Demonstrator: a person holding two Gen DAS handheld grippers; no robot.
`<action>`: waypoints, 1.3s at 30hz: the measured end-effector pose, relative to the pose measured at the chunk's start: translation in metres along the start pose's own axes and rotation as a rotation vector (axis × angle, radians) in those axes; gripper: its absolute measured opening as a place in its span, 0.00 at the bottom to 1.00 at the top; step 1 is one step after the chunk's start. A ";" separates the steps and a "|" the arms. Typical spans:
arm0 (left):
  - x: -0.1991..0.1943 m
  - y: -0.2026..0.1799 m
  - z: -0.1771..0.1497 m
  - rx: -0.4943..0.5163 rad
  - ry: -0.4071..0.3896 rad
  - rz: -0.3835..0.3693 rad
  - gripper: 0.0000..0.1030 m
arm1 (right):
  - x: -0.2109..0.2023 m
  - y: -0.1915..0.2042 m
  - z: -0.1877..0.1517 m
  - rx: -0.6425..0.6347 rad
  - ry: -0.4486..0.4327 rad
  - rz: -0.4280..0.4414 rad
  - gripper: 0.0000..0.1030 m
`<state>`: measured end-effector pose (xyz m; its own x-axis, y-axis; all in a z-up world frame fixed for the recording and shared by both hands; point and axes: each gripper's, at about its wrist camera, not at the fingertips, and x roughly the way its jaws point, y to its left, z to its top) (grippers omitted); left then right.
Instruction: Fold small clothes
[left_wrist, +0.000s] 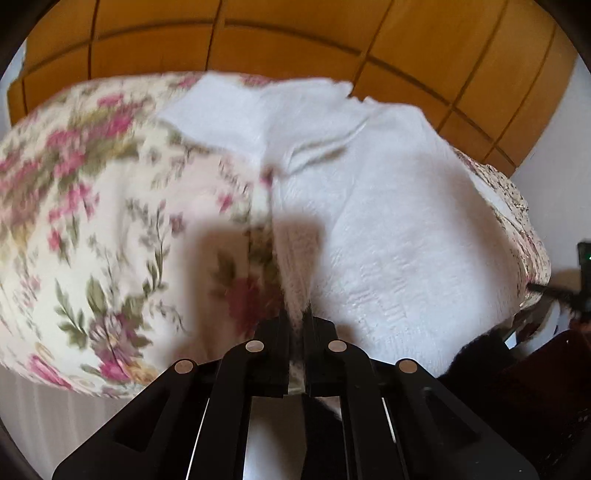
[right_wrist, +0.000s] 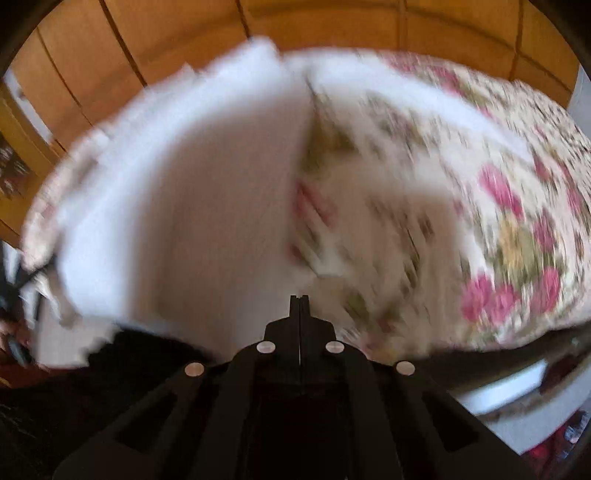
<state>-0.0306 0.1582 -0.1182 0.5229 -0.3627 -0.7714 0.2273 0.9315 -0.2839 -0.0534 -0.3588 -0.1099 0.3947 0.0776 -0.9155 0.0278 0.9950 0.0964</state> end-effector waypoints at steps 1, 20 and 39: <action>0.004 0.003 -0.002 0.001 0.011 0.013 0.04 | 0.007 -0.011 -0.004 0.027 0.020 -0.039 0.00; 0.037 -0.081 0.082 0.328 -0.250 0.308 0.71 | 0.050 0.075 0.150 -0.093 -0.423 0.057 0.72; -0.096 0.192 0.181 -0.312 -0.380 0.470 0.10 | 0.089 0.046 0.145 -0.003 -0.390 0.050 0.81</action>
<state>0.1115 0.3673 0.0048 0.7732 0.1517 -0.6158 -0.3126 0.9360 -0.1619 0.1160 -0.3157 -0.1301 0.7149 0.0968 -0.6925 -0.0028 0.9908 0.1355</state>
